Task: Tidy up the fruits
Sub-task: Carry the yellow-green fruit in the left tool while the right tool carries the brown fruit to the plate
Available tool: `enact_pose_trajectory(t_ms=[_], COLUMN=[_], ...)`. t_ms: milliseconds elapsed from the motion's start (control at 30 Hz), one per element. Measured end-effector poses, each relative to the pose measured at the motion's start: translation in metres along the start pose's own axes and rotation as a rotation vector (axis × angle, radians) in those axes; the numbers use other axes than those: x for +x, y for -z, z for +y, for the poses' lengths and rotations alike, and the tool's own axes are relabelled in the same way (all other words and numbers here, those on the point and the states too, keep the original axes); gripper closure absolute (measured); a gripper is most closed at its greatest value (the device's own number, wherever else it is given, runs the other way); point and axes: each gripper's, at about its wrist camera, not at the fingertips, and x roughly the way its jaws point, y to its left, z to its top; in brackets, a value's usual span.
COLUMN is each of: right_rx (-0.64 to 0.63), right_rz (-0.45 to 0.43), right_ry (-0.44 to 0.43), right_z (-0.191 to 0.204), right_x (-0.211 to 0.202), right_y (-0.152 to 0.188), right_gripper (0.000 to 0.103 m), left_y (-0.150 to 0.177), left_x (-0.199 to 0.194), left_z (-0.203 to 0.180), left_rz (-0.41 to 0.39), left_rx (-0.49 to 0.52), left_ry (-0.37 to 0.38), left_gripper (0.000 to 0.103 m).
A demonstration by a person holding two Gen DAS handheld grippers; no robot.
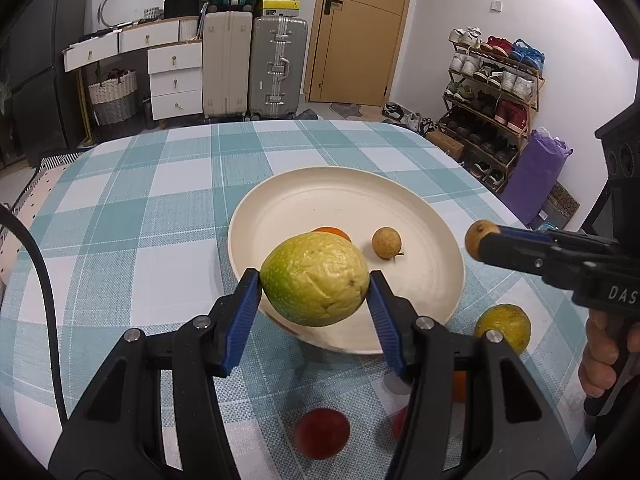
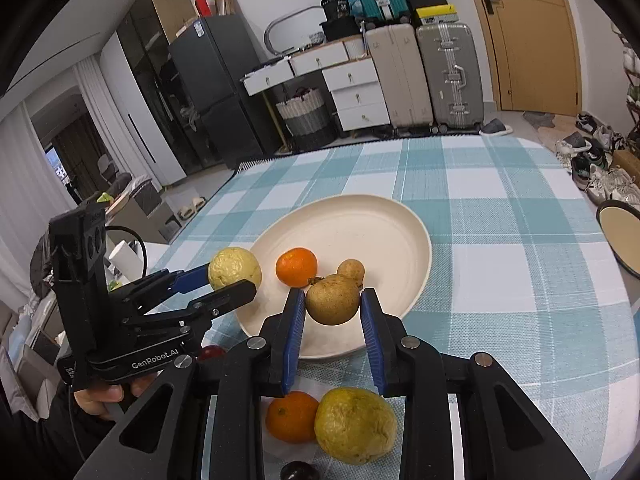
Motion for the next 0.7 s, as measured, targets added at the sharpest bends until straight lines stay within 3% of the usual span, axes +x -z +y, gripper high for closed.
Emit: enact_pose_trajectory(t_ms=[700], right_rx=[-0.041], right_rz=[0.107], right_ry=[0.072], right_z=[0.000], right_x=[0.044], right_y=[-0.003], right_gripper=[0.074], left_y=[0.004], left_x=[0.009], left_z=[-0.001], left_rz=[0.041], left_rx=[0.024], left_ry=[-0.005], left_gripper=[0.051])
